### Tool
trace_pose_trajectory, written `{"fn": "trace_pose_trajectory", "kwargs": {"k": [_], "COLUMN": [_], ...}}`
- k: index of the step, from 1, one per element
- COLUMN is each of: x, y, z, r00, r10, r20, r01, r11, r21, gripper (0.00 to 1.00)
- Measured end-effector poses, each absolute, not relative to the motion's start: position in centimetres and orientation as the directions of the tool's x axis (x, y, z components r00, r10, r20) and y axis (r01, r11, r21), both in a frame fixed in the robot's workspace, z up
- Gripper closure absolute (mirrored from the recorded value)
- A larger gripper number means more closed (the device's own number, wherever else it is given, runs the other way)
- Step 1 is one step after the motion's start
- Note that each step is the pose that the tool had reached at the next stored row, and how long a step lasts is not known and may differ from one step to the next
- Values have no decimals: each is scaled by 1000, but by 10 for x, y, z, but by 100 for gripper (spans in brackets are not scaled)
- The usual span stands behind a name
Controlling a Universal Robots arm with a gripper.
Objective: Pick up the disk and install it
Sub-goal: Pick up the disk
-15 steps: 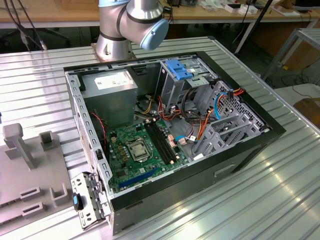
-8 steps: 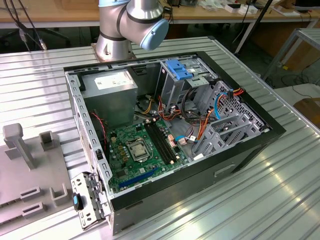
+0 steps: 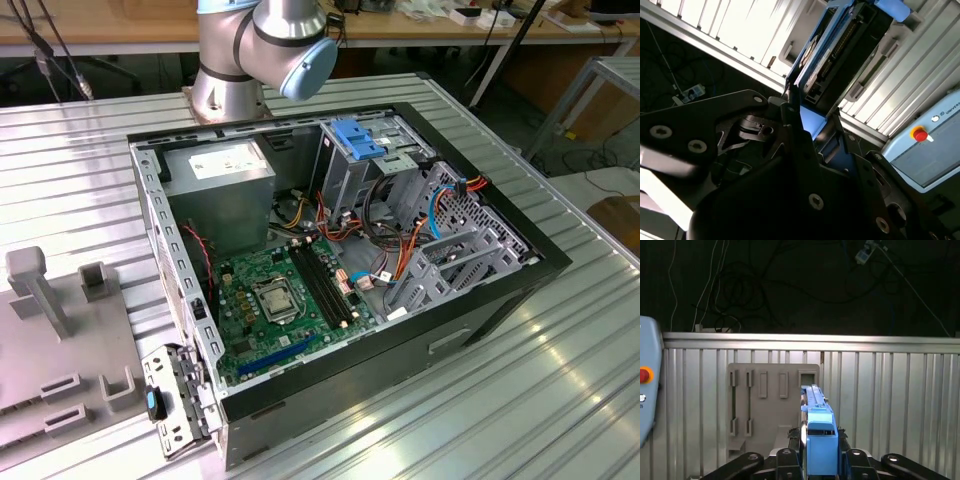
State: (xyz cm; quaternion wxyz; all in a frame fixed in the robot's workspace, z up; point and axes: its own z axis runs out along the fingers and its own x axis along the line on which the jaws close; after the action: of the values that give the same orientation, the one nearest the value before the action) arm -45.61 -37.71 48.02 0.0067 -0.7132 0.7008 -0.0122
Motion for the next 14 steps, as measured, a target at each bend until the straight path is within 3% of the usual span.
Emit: {"fn": "trace_pose_trajectory", "kwargs": {"k": [14], "x": [-456], "y": [-377], "z": [510], "r00": [17], "r10": [-1000], "r20": [8], "r01": [-999], "r11": [-18], "r21": [-27], "gripper": [63]}}
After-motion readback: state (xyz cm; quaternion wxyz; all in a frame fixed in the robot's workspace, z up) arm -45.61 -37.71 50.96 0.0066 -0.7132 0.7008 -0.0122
